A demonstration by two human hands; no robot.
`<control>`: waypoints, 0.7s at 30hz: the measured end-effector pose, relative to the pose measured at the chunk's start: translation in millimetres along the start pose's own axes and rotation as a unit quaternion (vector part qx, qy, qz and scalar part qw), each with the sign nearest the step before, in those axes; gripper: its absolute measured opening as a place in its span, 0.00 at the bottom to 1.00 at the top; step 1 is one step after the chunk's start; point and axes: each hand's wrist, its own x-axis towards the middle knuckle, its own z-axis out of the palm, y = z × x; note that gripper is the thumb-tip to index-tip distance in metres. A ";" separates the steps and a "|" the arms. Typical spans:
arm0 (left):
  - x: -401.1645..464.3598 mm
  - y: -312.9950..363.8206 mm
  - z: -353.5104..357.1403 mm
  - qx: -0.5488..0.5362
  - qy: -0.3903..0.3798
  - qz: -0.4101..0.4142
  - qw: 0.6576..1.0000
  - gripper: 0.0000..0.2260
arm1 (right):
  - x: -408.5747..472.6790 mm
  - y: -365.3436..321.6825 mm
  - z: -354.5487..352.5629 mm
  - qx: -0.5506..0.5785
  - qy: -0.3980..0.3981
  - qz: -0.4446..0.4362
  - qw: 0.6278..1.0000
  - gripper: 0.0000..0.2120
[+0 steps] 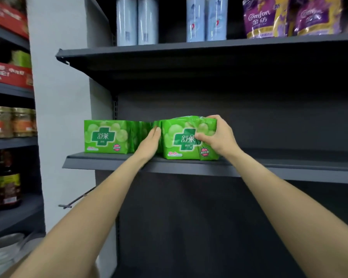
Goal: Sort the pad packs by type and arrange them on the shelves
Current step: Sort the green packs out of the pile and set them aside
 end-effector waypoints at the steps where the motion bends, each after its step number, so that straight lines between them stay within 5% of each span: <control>1: -4.3 -1.6 1.6 -0.016 0.005 0.014 1.000 0.27 | 4.7 1.5 4.9 -0.017 -0.008 0.000 1.000 0.30; 7: -8.3 -19.4 10.4 0.275 0.133 0.174 0.936 0.40 | 24.7 13.0 45.5 -0.047 -0.074 0.061 0.994 0.38; 11: 4.8 -21.1 12.4 0.317 0.196 0.151 0.916 0.32 | 39.6 13.8 64.1 0.024 -0.131 0.097 0.986 0.42; 16: 3.8 -28.0 16.5 0.366 0.275 0.220 0.862 0.21 | 40.5 -0.6 91.7 -0.063 -0.126 0.065 0.988 0.40; 21: 6.5 -31.6 17.9 0.338 0.256 0.213 0.880 0.17 | 32.5 -4.7 97.5 -0.147 -0.089 0.066 0.983 0.45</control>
